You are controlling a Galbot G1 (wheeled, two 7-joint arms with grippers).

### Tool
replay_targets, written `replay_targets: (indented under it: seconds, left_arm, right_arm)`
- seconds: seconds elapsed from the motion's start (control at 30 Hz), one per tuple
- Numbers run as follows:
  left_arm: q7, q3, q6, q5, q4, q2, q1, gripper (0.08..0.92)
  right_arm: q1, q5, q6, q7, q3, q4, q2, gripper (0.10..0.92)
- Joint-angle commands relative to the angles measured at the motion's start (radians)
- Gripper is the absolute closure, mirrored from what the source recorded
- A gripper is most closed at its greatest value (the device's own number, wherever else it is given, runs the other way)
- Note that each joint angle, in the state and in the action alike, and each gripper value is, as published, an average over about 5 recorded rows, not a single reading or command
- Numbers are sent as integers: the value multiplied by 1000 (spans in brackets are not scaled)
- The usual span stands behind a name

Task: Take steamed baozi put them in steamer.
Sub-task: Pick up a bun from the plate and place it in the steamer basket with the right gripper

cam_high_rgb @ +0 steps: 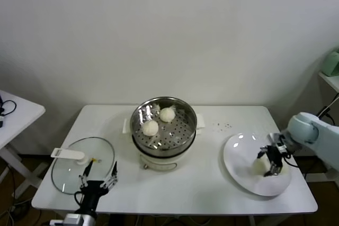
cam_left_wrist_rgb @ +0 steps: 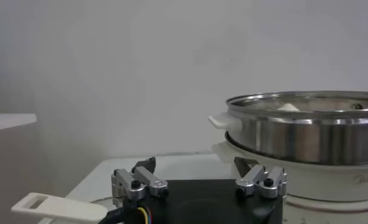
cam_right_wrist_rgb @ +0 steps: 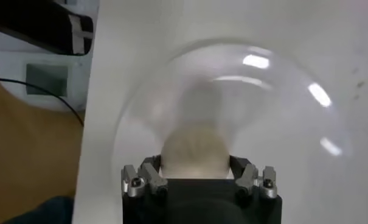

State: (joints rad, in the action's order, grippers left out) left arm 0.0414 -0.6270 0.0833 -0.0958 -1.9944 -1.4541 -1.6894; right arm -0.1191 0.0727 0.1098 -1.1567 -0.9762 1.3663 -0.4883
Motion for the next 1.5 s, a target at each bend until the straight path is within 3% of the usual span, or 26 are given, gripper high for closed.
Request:
replay_targets:
  seconds: [0.03,0.3,0.6,1.0,1.5]
  left_arm:
    - [-1,1,-3,0,-5,2,-1,177]
    - [-5,7,-6,7,-7,2,-5,177]
    - [-9,7,-21,14,-19,-1,4,177]
    - [-13,6,-34,28,-20,1,8,177]
    - [-14,4,-37,28,-11,-1,11,177]
  right_arm:
    - [-528,-56,-192,-46,-257,81,-155,287]
    - [-642,-366,-383,-73,-219,154,-354,287]
    - [-562,-547,-492,-59,-143,161,-527,287]
    - [-423,-583,-546,-61,-122,54,-804,287]
    - [-327,-542,-544,-60,-210,86,-821,287]
